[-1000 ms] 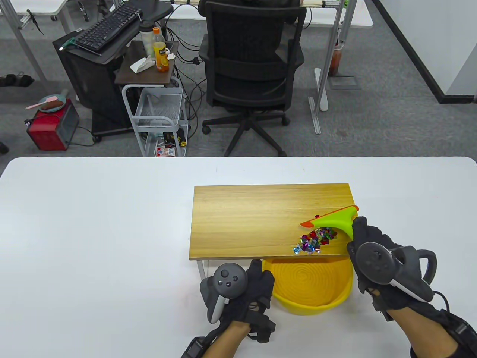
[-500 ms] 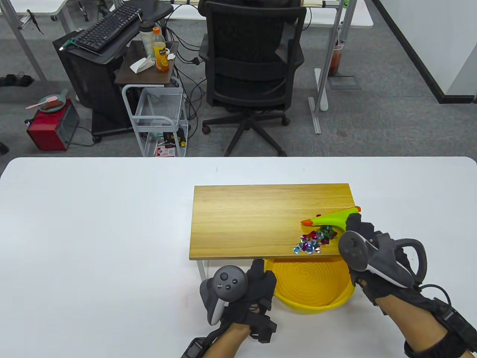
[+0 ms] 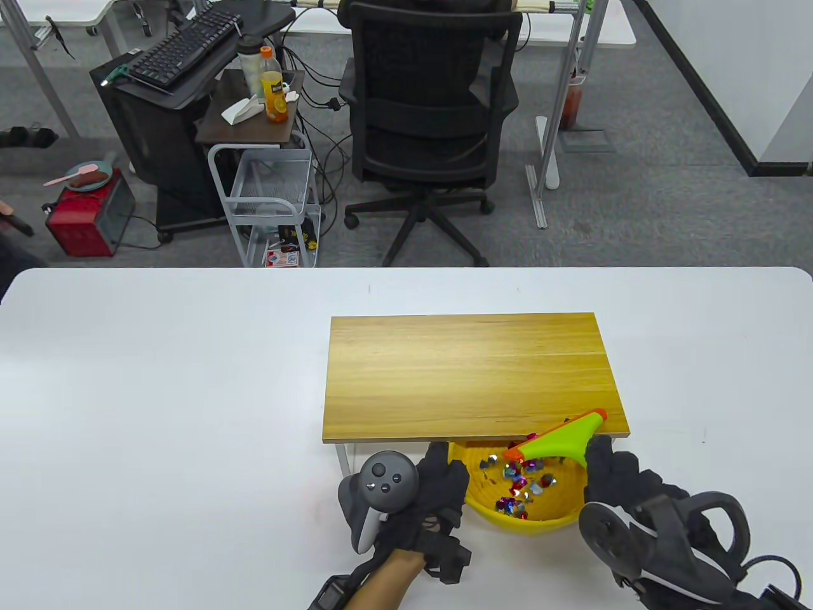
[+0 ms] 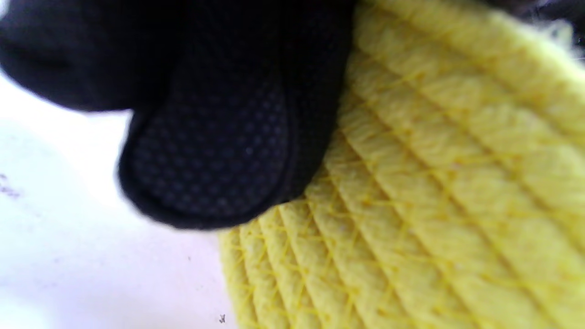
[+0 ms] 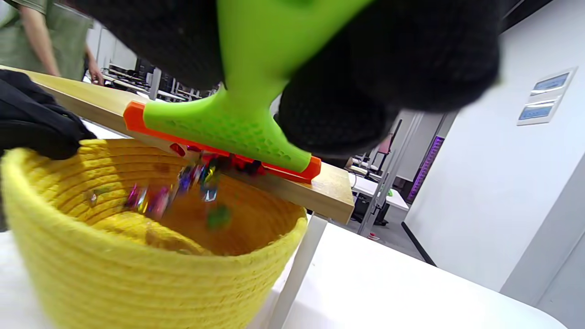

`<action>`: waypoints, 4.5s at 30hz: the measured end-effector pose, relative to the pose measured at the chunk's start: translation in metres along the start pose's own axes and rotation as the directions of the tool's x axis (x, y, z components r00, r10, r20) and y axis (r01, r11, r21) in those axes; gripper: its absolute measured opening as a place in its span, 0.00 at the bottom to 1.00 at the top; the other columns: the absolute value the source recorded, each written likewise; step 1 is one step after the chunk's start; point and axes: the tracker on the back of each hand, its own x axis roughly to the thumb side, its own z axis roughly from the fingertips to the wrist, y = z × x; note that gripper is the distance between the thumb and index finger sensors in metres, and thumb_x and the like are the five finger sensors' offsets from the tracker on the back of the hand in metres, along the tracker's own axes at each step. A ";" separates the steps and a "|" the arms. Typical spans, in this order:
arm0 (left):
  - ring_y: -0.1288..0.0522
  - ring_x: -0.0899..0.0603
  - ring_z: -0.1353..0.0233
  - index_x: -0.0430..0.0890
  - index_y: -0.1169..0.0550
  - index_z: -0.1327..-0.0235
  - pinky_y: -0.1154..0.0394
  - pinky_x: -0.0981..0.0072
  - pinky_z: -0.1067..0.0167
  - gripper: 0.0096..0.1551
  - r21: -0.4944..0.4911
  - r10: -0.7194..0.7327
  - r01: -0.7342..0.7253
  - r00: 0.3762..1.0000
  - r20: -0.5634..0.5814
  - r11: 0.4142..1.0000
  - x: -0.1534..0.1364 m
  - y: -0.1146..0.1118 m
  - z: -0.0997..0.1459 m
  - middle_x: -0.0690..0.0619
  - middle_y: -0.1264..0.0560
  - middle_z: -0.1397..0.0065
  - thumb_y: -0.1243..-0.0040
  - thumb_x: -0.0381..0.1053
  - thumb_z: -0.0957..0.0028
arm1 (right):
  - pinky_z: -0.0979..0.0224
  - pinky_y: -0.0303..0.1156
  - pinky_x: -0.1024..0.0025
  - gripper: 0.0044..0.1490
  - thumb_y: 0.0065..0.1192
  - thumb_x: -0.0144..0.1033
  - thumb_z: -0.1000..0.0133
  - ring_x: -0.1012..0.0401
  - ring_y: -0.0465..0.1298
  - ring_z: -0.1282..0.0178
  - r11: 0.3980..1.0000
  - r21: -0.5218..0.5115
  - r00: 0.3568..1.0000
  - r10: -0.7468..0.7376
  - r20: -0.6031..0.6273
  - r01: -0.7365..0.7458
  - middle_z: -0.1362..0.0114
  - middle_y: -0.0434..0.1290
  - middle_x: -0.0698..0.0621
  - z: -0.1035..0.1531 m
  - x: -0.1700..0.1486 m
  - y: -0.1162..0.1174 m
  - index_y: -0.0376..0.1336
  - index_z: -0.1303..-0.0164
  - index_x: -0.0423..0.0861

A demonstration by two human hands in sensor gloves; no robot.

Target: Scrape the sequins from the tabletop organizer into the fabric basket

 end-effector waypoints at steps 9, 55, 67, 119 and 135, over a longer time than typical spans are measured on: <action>0.10 0.42 0.75 0.29 0.28 0.46 0.13 0.52 0.75 0.31 -0.002 0.004 -0.004 1.000 0.000 1.000 -0.001 0.002 0.000 0.39 0.11 0.69 0.41 0.53 0.47 | 0.58 0.82 0.62 0.37 0.65 0.43 0.33 0.47 0.84 0.56 0.997 -0.046 0.997 -0.065 -0.036 0.063 0.30 0.73 0.34 -0.016 -0.013 -0.016 0.56 0.22 0.37; 0.10 0.41 0.75 0.29 0.28 0.45 0.13 0.51 0.74 0.31 -0.032 0.009 -0.009 1.000 -0.013 0.999 -0.003 0.003 0.001 0.39 0.11 0.68 0.41 0.52 0.47 | 0.45 0.79 0.54 0.40 0.66 0.41 0.36 0.46 0.80 0.44 0.970 -0.196 0.982 -0.120 0.143 0.147 0.25 0.67 0.37 -0.015 -0.044 0.035 0.52 0.20 0.40; 0.10 0.41 0.75 0.29 0.27 0.46 0.13 0.51 0.74 0.30 -0.065 -0.035 0.032 0.998 -0.045 0.997 -0.004 0.005 0.003 0.39 0.11 0.68 0.42 0.52 0.47 | 0.46 0.79 0.57 0.40 0.61 0.41 0.35 0.47 0.80 0.44 0.937 -0.263 0.973 -0.221 0.059 0.229 0.25 0.66 0.36 -0.042 -0.050 0.062 0.50 0.19 0.39; 0.11 0.42 0.76 0.31 0.26 0.46 0.14 0.52 0.76 0.29 0.448 0.235 -0.200 0.972 -0.021 0.871 -0.025 0.277 0.052 0.39 0.11 0.69 0.40 0.53 0.46 | 0.48 0.79 0.58 0.39 0.62 0.41 0.34 0.47 0.80 0.45 0.913 -0.316 0.961 -0.276 -0.014 0.258 0.26 0.67 0.36 -0.046 -0.058 0.063 0.51 0.19 0.38; 0.10 0.39 0.73 0.26 0.30 0.44 0.14 0.48 0.73 0.34 0.702 0.120 0.182 0.926 -0.358 0.689 -0.068 0.280 0.043 0.36 0.11 0.66 0.37 0.52 0.49 | 0.48 0.79 0.58 0.39 0.62 0.42 0.34 0.47 0.80 0.45 0.906 -0.320 0.956 -0.292 0.000 0.277 0.26 0.67 0.36 -0.047 -0.055 0.065 0.51 0.19 0.38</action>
